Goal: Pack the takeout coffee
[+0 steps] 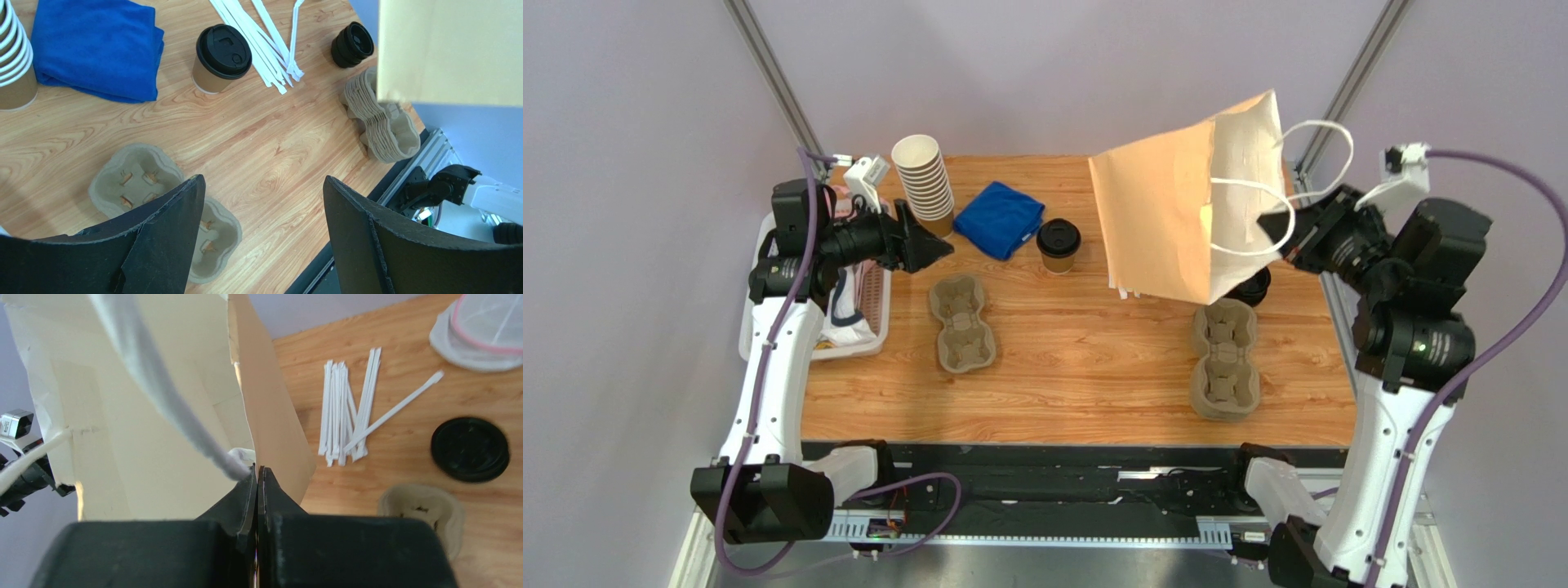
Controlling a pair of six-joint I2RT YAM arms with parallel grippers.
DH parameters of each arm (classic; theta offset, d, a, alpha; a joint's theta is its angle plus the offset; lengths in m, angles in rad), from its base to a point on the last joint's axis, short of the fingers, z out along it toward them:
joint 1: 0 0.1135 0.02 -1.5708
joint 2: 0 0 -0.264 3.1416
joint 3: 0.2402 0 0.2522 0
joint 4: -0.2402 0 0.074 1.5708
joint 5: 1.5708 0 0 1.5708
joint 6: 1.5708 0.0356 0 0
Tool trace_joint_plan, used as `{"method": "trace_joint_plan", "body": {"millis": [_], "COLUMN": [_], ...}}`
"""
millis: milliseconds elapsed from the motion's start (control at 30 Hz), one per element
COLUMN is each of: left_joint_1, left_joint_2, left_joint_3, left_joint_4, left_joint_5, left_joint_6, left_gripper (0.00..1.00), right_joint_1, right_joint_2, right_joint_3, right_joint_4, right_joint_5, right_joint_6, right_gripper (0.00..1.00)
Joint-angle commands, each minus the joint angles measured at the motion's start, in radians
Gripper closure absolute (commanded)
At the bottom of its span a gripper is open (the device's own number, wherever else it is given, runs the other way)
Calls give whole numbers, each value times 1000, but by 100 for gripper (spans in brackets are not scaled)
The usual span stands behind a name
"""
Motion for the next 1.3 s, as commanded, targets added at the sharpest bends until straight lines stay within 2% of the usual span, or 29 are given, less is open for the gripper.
{"method": "trace_joint_plan", "body": {"millis": [0, 167, 300, 500, 633, 767, 867, 967, 1000, 1067, 1100, 1267], "left_joint_1": [-2, -2, -1, -2, -1, -1, -1, -2, -2, -2, -1, -1], "left_joint_2": [-15, -6, 9, 3, 5, 20, 32, 46, 51, 54, 55, 48], "left_joint_3": [15, 9, 3, -14, -17, -17, -14, -9, -8, -8, -8, -15], "left_joint_4": [13, 10, 13, 11, 5, 5, 2, 1, 1, 1, 1, -2], "left_joint_5": [-6, -7, -6, -20, -26, -34, -37, -35, -37, -35, -34, -24], "left_joint_6": [-21, -26, -32, -21, -16, -18, -15, -15, -15, -15, -16, -10], "left_gripper": [21, 21, 21, 21, 21, 21, 21, 21, 21, 21, 21, 21], "right_joint_1": [64, 122, 205, 326, 392, 408, 412, 414, 414, 415, 415, 415], "right_joint_2": [-144, -267, -296, -263, -260, -238, -223, -211, -207, -197, -194, -161], "right_joint_3": [-164, -392, -486, -522, -525, -525, -520, -493, -488, -480, -474, -344], "right_joint_4": [67, -40, -71, -104, -141, -171, -204, -233, -238, -223, -214, -197], "right_joint_5": [34, 83, 137, 233, 374, 360, 335, 338, 317, 294, 293, 226], "right_joint_6": [204, 204, 181, 173, 197, 216, 220, 204, 202, 188, 178, 43], "right_gripper": [100, 100, 100, 100, 100, 100, 95, 84, 64, 37, 19, 8]}}
